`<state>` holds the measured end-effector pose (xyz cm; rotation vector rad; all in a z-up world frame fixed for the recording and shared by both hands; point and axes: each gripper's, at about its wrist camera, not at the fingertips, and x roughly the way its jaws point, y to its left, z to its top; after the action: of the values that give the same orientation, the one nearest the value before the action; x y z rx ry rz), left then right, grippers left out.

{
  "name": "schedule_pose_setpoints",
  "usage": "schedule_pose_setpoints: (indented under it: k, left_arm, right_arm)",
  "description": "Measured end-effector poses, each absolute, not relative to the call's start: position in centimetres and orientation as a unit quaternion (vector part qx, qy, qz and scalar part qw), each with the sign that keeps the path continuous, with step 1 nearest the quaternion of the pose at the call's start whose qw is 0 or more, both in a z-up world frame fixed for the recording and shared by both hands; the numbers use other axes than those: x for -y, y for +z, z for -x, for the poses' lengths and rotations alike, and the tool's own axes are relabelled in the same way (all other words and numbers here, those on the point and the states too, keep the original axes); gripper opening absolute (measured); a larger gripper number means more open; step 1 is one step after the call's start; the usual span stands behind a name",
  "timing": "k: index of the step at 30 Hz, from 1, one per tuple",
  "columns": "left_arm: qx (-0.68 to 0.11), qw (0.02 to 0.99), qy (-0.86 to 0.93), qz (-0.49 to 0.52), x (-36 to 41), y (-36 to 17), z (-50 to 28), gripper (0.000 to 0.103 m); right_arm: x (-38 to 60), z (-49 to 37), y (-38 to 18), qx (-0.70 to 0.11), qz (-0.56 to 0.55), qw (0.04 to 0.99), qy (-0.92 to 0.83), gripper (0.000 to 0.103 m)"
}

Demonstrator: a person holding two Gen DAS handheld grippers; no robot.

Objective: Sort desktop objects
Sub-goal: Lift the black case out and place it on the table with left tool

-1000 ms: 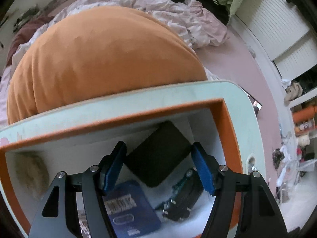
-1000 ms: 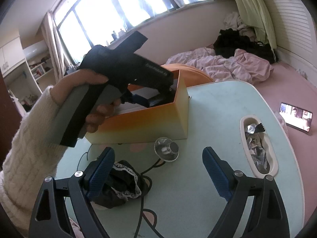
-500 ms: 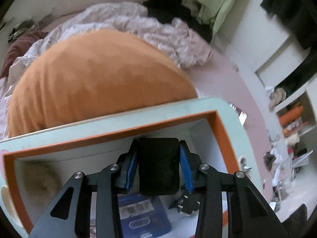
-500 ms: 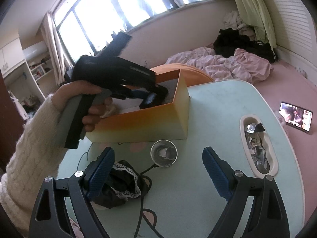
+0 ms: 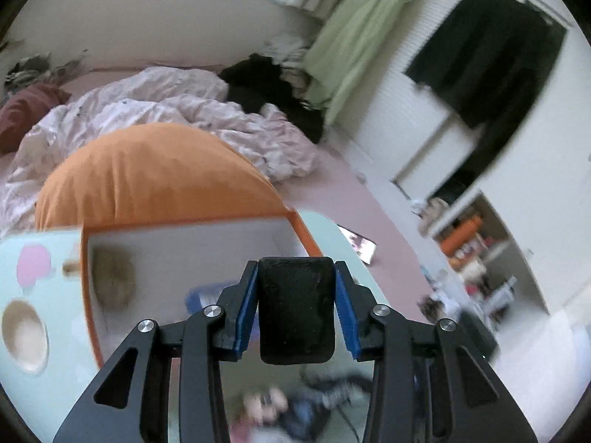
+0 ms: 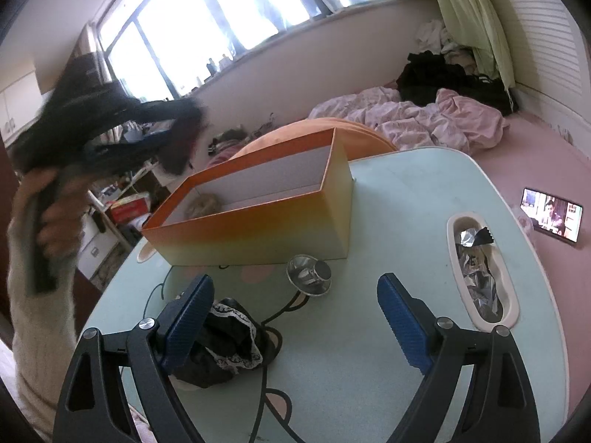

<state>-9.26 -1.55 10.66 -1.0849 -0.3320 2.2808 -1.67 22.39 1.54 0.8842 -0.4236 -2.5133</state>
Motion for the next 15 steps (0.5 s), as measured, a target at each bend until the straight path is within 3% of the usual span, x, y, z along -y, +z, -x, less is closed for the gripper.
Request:
schedule_pose_setpoints:
  k: [11, 14, 15]
  left_arm:
    - [0.108, 0.196, 0.868, 0.442, 3.3, 0.7, 4.4, 0.041]
    - [0.148, 0.170, 0.875, 0.428, 3.8, -0.1, 4.5, 0.049]
    - [0.162, 0.167, 0.877, 0.421, 4.2, -0.2, 4.3, 0.056]
  right_arm:
    - [-22.4, 1.9, 1.5, 0.151, -0.323, 0.219, -0.908, 0.090]
    - [-22.4, 1.9, 1.5, 0.150, -0.321, 0.221, -0.908, 0.090]
    - [-22.5, 2.0, 1.8, 0.150, -0.321, 0.225, -0.908, 0.090]
